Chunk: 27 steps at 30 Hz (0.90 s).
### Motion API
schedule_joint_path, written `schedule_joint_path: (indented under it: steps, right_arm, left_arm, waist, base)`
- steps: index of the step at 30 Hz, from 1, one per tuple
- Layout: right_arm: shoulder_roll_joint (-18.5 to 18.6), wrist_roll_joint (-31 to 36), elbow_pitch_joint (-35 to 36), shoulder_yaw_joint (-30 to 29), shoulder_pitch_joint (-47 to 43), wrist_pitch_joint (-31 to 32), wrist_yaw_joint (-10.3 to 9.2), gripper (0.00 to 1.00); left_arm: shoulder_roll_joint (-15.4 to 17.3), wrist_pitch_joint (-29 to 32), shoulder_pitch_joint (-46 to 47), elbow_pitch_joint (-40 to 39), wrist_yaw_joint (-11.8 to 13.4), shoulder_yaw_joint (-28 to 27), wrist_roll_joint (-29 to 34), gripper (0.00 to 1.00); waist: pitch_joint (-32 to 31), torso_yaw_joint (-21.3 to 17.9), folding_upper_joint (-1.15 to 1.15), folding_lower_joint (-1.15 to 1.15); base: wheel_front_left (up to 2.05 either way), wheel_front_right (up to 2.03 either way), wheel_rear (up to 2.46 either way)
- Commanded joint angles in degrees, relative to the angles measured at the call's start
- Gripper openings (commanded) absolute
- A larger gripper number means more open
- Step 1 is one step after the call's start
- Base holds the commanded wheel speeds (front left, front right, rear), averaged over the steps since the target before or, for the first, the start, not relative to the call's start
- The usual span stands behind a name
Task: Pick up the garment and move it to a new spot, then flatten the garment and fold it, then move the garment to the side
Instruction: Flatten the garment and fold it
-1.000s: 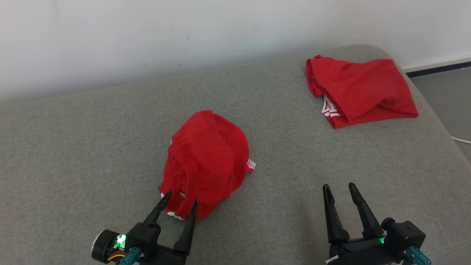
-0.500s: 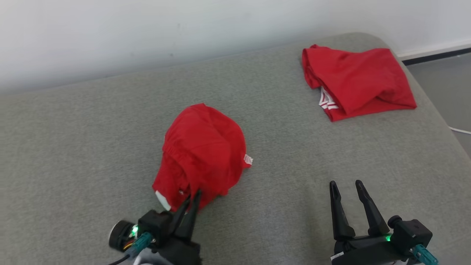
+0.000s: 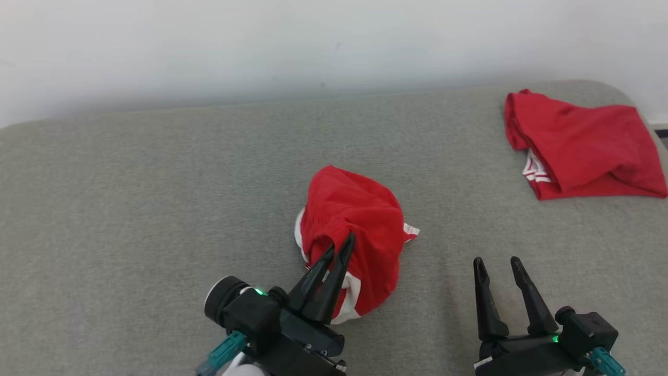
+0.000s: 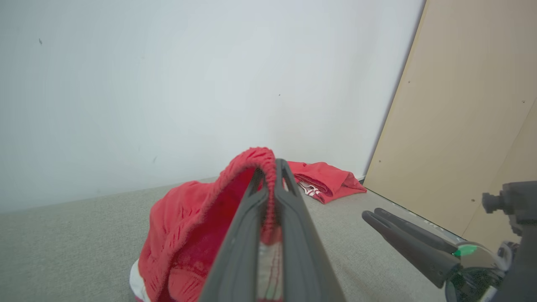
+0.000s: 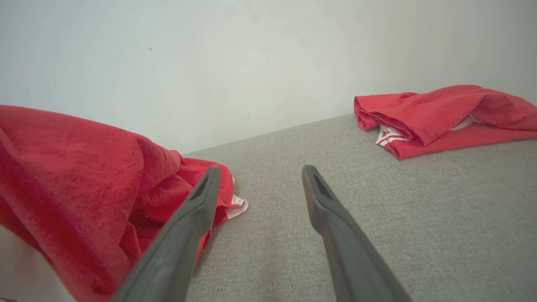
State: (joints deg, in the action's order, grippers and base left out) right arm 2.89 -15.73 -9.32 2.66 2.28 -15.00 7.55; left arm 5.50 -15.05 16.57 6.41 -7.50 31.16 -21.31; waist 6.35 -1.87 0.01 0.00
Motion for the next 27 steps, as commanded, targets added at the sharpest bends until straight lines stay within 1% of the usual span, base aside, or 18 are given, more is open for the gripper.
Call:
schedule_joint_path:
  steps: [1, 3, 5, 6, 7, 9, 12, 14, 16, 19, 20, 27]
  right_arm:
    - [-0.1, 0.4, -0.1, -0.2, -0.2, -0.2, -0.16, 1.0]
    - [-0.1, 0.4, -0.1, -0.4, 0.0, -0.2, -0.16, 1.0]
    - [-0.1, 0.5, -0.2, -0.1, 0.3, -0.2, -0.16, 1.0]
    - [-0.1, 0.5, -0.2, -0.1, 0.4, -0.2, -0.16, 1.0]
    - [0.0, 0.4, -0.2, 0.0, 0.6, -0.2, -0.16, 1.0]
    - [-0.1, 0.3, -0.3, 0.1, 0.6, -0.2, -0.16, 1.0]
    - [-0.1, 0.4, -0.4, 0.2, 0.4, -0.2, -0.16, 1.0]
    - [-0.1, 0.6, -0.5, 0.3, 0.3, -0.2, -0.16, 1.0]
    - [-0.1, 0.7, -0.5, 0.2, 0.3, -0.2, -0.16, 1.0]
    - [-0.1, 1.0, -0.5, 0.1, 0.3, -0.2, -0.16, 1.0]
    - [-0.1, 1.0, -0.5, 0.1, 0.3, -0.2, -0.16, 1.0]
    - [-0.1, 1.8, -0.7, 0.1, -0.3, -0.2, -0.16, 1.0]
  left_arm:
    - [0.2, -0.2, -0.8, -1.0, 0.1, -0.4, -0.3, 0.0]
    - [0.8, -0.2, -1.8, -1.9, 0.2, -2.1, -0.6, 0.0]
    - [2.7, -0.2, -2.5, -1.2, 0.6, -4.1, 0.2, 0.0]
    - [3.1, -0.2, -2.9, -1.0, 1.0, -5.2, 0.3, 0.0]
    - [3.4, -0.2, -3.6, -0.6, 1.1, -6.7, -0.3, 0.0]
    - [5.3, -0.2, -4.8, 0.2, 1.5, -9.6, 0.1, 0.0]
    - [7.2, -0.2, -6.9, 2.7, 1.6, -14.7, -1.2, 0.0]
    - [8.0, -0.2, -8.0, 5.1, 1.4, -18.2, -1.7, 0.0]
    - [8.8, -0.2, -8.8, 7.5, 1.2, -21.2, -1.0, 0.0]
    - [9.4, -0.2, -10.1, 11.0, 0.9, -24.2, 0.1, 0.0]
    - [9.4, -0.2, -10.1, 11.0, 0.9, -24.2, 0.1, 0.0]
    - [7.9, -0.2, -11.1, 17.3, 0.3, -27.9, 2.3, 0.0]
  waist:
    - [-0.6, 1.9, -0.01, 0.0]
    - [-0.5, 2.1, -0.01, 0.0]
    - [-0.5, 1.9, -0.01, 0.0]
    - [-0.5, 1.7, -0.01, 0.0]
    - [-0.5, 1.4, -0.01, 0.0]
    - [-0.5, 0.7, -0.01, 0.0]
    - [-0.4, -0.1, -0.01, 0.0]
    - [-0.3, -0.7, -0.01, 0.0]
    - [-0.3, -1.2, -0.01, 0.0]
    - [-0.2, -1.7, -0.01, 0.0]
    - [-0.2, -1.7, -0.01, 0.0]
    - [-0.6, -1.3, -0.01, 0.0]
  base:
    - [0.0, 0.0, 0.0]
    - [0.0, 0.0, 0.0]
    - [0.0, 0.0, 0.0]
    - [0.0, 0.0, 0.0]
    - [0.0, 0.0, 0.0]
    - [0.0, 0.0, 0.0]
    - [0.0, 0.0, 0.0]
    - [0.0, 0.0, 0.0]
    - [0.0, 0.0, 0.0]
    - [0.0, 0.0, 0.0]
    - [0.0, 0.0, 0.0]
    - [0.0, 0.0, 0.0]
